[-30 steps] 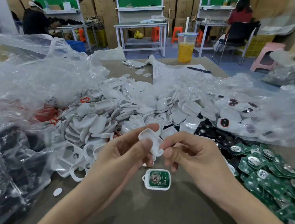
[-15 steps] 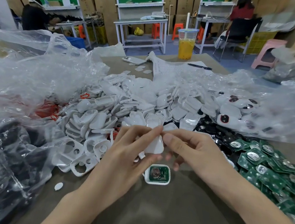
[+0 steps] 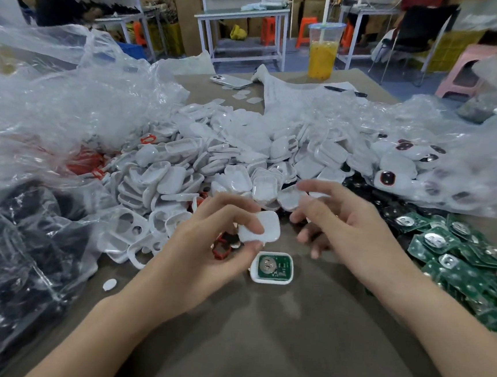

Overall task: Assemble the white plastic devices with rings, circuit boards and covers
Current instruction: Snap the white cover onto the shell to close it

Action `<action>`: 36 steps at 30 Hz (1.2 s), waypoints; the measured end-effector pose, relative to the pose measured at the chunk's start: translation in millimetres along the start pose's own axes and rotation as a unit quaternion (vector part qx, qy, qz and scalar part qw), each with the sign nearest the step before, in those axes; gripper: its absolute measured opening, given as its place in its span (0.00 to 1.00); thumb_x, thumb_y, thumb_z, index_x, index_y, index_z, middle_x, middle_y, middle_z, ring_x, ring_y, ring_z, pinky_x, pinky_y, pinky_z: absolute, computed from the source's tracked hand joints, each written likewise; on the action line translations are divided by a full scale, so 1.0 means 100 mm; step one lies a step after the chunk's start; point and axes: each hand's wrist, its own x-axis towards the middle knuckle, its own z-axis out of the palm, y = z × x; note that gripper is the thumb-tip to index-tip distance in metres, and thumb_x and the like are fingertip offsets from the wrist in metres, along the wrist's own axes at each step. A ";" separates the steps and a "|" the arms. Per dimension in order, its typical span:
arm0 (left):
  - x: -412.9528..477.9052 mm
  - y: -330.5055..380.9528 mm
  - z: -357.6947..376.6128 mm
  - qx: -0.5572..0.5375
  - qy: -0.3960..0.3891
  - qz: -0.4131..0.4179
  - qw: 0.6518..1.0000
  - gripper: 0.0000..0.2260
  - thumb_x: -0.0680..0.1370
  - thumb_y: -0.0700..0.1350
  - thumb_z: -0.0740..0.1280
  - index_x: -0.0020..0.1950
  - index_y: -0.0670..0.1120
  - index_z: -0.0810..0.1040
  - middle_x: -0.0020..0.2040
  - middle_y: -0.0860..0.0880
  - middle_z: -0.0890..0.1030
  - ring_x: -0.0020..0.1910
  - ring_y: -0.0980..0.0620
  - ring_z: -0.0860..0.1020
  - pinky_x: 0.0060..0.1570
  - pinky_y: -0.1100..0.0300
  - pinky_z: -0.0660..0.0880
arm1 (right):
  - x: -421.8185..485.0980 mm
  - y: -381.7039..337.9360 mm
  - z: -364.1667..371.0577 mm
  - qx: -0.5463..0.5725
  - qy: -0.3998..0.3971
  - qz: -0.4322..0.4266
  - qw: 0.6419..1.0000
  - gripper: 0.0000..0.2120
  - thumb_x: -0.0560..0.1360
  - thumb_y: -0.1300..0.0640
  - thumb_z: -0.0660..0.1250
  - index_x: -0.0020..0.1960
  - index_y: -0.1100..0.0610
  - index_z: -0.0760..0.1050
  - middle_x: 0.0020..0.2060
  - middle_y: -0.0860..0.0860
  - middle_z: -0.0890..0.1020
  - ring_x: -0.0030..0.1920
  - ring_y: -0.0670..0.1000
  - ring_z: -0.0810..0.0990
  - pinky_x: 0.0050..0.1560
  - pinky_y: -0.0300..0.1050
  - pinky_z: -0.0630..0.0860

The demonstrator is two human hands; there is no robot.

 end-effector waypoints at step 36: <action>-0.12 0.00 0.03 0.024 -0.122 -0.012 0.992 0.08 0.78 0.52 0.70 0.56 0.55 0.83 0.61 0.61 0.79 0.63 0.60 0.77 0.60 0.67 0.71 | -0.16 0.19 -0.12 -0.479 -0.182 -0.138 0.848 0.36 0.73 0.33 0.64 0.75 0.28 0.50 0.57 0.29 0.72 0.62 0.33 0.67 0.60 0.23 0.59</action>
